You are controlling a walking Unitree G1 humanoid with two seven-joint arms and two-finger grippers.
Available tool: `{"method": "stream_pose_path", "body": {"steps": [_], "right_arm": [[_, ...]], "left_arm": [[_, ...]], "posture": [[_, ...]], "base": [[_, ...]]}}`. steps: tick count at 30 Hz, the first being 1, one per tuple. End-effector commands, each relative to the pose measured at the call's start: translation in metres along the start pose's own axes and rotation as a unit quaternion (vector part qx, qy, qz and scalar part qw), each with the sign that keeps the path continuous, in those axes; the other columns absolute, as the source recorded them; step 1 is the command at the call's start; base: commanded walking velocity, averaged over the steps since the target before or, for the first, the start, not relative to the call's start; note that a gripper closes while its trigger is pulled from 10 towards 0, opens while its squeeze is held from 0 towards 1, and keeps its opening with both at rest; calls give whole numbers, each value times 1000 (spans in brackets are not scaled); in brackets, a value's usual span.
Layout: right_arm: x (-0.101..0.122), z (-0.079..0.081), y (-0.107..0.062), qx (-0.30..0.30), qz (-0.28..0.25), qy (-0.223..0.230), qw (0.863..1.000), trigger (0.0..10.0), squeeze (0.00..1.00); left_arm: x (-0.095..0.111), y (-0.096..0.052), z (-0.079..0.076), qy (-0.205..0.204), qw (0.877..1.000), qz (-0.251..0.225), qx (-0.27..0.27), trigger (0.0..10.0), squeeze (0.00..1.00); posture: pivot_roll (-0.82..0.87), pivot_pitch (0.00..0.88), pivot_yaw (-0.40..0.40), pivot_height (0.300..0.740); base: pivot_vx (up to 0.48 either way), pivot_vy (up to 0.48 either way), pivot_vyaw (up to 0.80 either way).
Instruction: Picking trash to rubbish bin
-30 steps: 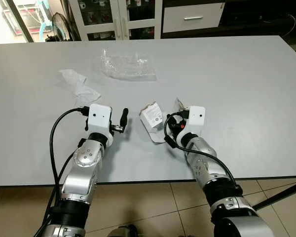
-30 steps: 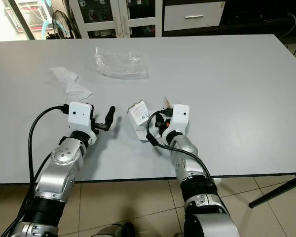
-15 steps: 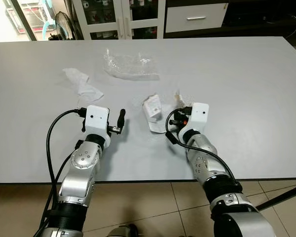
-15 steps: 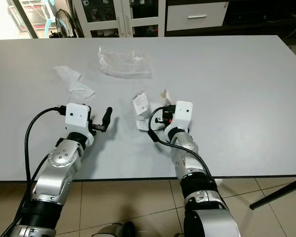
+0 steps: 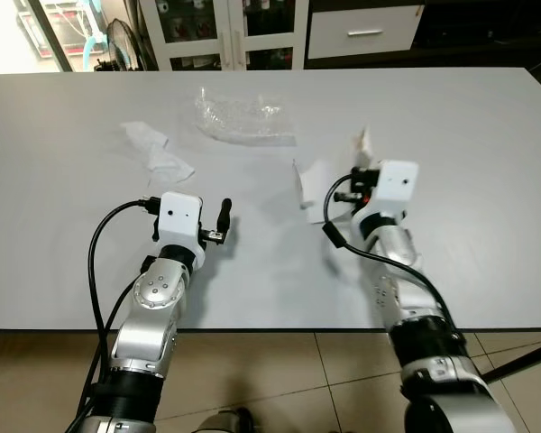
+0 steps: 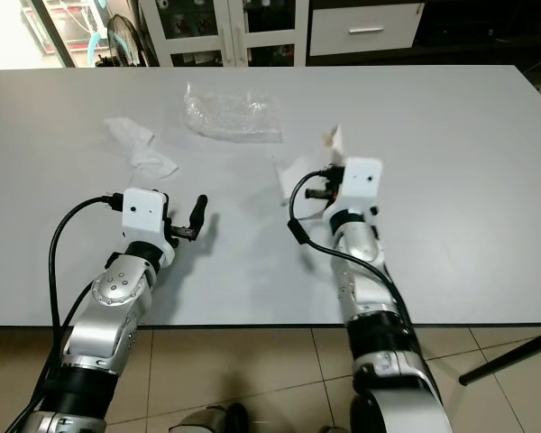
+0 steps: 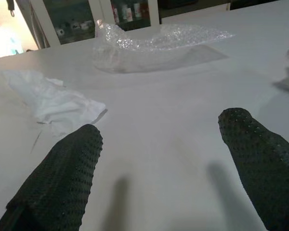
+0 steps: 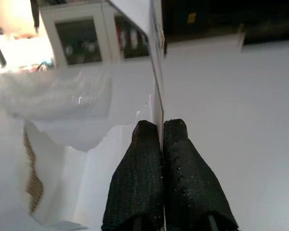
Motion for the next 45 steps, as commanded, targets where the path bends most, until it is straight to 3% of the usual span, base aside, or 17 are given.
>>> {"method": "stream_pose_path", "body": {"steps": [1, 3, 4, 5, 6, 7, 8, 13, 15, 22, 30, 45], "right_arm": [[8, -3, -4, -5, -10, -13, 1000, 0, 0], [19, -12, -12, -19, -29, -27, 999, 0, 0], [23, -15, -15, -23, -35, -29, 999, 1686, 0], [27, -18, -18, -27, -41, -30, 998, 1686, 0], [31, -21, -22, -33, -47, -34, 998, 4431, 0], [35, -24, -26, -40, -52, -38, 997, 4431, 0], [40, -26, -29, -43, -59, -43, 996, 10000, 0], [53, -37, -48, -63, -68, -72, 993, 10000, 0], [60, -46, -62, -80, -67, -75, 992, 10000, 0], [52, -60, -86, -110, -39, -83, 990, 10000, 0], [54, -50, -88, -102, -24, -79, 991, 10000, 0], [55, -37, -82, -77, -15, -69, 995, 10000, 0]], "left_arm": [[4, 0, -1, -1, 1000, -8, 3, 10000, 0], [7, -1, -3, -5, 1000, -11, 0, 10000, 0], [9, -1, -3, -5, 1000, -14, -1, 10000, 0], [12, -1, -4, -3, 1000, -18, -5, 10000, 0], [14, -2, -5, -1, 1000, -21, -9, 10000, 0], [16, -2, -5, 2, 1000, -24, -11, 10000, 0], [18, -2, -6, -2, 1000, -28, -13, 10000, 0], [28, -4, -10, -19, 999, -42, -26, 10000, 0], [31, -4, -13, -34, 998, -43, -39, 10000, 0], [28, -3, -12, -29, 998, -37, -43, 10000, 0], [30, 1, -21, -40, 997, -33, -53, 10000, 0], [20, 2, -16, -40, 999, -7, -28, 10000, 0]], "posture": [[60, 105, 39, 740], [36, 106, 43, 740], [36, 106, 43, 740], [16, 110, 46, 740], [3, 111, 47, 740], [3, 111, 47, 740], [3, 111, 47, 740], [-46, 111, 56, 740], [-57, 112, 59, 740], [-91, 110, 68, 740], [-109, 107, 63, 740], [-81, 108, 46, 740]], "base": [[0, 0, 0], [0, 0, 0], [0, 0, 0], [0, 0, 0], [0, 0, 0], [0, 0, 0], [0, 0, 0], [0, 0, 0], [0, 0, 0], [0, 0, 0], [0, 0, 0], [0, 0, 0]]}}
Point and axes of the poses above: a point about 5 cm out from each wrist's last joint towards the gripper, its own y axis pointing out of the wrist towards the gripper, its own x axis along the axis of the wrist's last joint, z = x × y, the point moved 3 cm from there along y, pointing out of the wrist towards the gripper, and after that the axes turned 1 degree about y, right-handed, at the moved point
